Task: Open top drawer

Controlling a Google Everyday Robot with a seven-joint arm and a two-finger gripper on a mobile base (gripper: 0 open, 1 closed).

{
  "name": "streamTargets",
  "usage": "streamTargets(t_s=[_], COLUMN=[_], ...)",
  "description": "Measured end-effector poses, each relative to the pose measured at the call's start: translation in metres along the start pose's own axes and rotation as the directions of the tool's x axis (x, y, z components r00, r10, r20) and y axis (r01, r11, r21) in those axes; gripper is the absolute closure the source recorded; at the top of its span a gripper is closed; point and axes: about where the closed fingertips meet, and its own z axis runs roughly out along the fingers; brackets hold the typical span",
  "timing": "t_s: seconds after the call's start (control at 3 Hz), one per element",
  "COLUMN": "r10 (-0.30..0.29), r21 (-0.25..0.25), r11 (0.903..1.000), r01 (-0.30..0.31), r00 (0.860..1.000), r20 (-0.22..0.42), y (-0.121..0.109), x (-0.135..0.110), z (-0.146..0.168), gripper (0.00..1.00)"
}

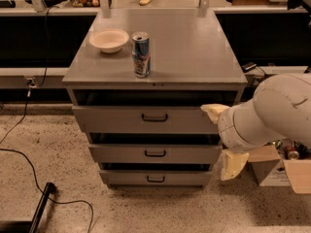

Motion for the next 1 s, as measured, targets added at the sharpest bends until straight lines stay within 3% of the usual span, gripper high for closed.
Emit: streamTargets(t_s=[0.33, 0.67, 1.0], r10=[0.018, 0.061, 0.082], r21=[0.017, 0.078, 0.136], r11=[0.9997, 0.9949, 0.9867], r01=[-0.018, -0.065, -0.089], r00=[1.000, 0.997, 0.995], r20=[0.003, 0.054, 0.059], y=[-0.006, -0.025, -0.052], x=[0.006, 0.023, 0.037], z=[0.010, 0.040, 0.071], gripper=[0.00, 0.00, 0.00])
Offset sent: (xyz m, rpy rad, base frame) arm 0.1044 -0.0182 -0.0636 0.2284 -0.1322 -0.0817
